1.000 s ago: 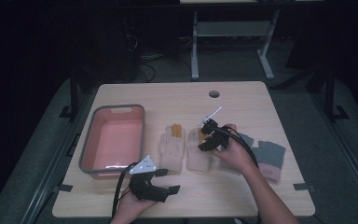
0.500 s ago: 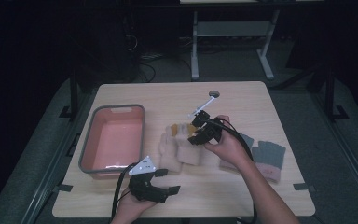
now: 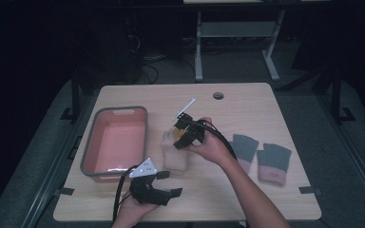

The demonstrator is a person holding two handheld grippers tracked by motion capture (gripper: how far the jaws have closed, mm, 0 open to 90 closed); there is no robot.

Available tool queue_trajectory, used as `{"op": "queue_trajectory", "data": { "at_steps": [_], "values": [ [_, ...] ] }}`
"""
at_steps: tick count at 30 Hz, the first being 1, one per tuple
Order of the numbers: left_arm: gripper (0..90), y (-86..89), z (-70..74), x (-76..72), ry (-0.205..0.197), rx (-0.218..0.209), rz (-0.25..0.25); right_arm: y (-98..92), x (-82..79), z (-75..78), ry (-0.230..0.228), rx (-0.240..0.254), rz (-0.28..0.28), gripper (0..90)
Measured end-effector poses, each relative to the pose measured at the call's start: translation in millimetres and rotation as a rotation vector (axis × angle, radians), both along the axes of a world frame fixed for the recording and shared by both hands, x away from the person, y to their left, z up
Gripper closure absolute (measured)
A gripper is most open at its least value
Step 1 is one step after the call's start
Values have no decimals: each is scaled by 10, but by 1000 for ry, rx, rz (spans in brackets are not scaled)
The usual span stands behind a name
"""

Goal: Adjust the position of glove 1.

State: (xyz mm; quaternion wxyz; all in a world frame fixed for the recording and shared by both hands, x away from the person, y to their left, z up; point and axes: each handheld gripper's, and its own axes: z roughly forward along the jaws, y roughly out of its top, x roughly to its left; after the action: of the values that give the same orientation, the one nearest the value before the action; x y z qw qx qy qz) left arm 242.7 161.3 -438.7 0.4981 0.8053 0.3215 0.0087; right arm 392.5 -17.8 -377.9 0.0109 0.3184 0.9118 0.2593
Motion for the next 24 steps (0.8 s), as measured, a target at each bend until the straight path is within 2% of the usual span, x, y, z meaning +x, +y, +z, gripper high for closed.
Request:
{"op": "queue_trajectory", "data": {
  "at_steps": [4,7,13,14,17,21,24],
  "values": [
    [185,0,-1,4,-10,5,-1,25,56,-125,30,-15,-19,605],
    [185,4,-13,13,-2,8,0,34,89,-211,54,-24,-24,597],
    [185,3,-2,10,-9,3,0,44,99,-327,73,-40,-31,586],
    [185,2,-7,10,-5,5,1,47,96,-383,78,-42,-29,574],
    [185,3,-9,9,-4,7,2,51,92,-395,84,-42,-31,555],
    [185,-2,-4,6,-6,6,1,50,69,-318,48,-18,-32,490],
    [185,-4,-16,12,-3,7,-2,105,32,-239,-5,-3,-22,427]
  ]
}}
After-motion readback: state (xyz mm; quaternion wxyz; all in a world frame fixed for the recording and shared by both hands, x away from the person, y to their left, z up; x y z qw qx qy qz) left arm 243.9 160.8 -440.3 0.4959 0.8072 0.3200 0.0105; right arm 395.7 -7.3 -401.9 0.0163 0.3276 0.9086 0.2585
